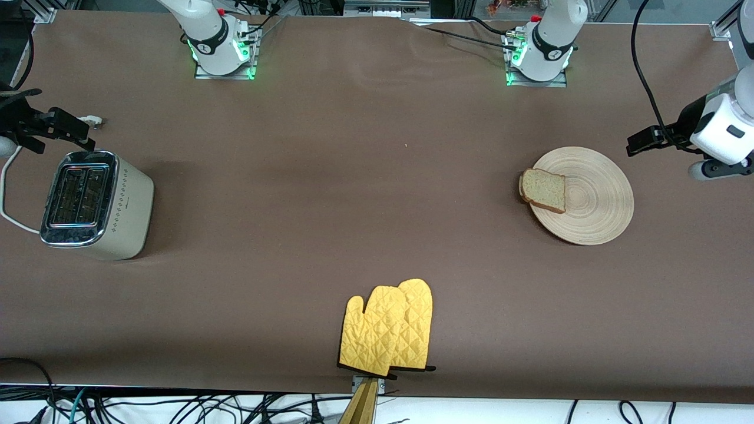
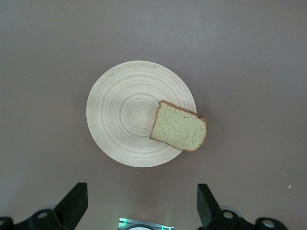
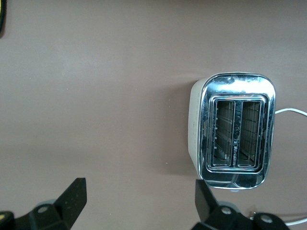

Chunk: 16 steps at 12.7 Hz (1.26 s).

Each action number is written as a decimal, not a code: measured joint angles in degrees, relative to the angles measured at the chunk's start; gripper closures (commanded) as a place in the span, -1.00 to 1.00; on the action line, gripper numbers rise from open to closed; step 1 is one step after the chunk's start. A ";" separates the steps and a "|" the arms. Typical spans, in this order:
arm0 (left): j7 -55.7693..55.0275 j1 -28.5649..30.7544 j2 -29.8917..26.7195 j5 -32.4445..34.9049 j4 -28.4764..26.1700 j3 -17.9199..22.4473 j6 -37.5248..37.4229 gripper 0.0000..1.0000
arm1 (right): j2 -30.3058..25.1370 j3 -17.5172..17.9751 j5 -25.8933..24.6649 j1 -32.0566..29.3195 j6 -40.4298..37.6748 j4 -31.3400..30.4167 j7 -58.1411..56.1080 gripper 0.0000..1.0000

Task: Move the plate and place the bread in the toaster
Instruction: 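Reach the left gripper toward the rim of the wooden plate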

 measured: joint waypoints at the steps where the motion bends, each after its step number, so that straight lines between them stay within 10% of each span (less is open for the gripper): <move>1: 1.28 1.00 0.43 0.00 -0.93 0.04 0.32 -1.00 | 0.00 0.00 0.00 0.00 0.00 0.00 0.00 -1.00; 7: 15.67 13.27 4.12 -6.27 -6.00 0.30 7.01 -1.00 | 0.00 -0.01 0.00 -0.01 0.00 0.03 0.00 -1.00; 16: 47.66 30.74 28.85 -23.96 -5.94 0.42 12.93 -1.00 | 0.02 0.00 0.00 -0.01 0.00 0.07 -0.01 -1.00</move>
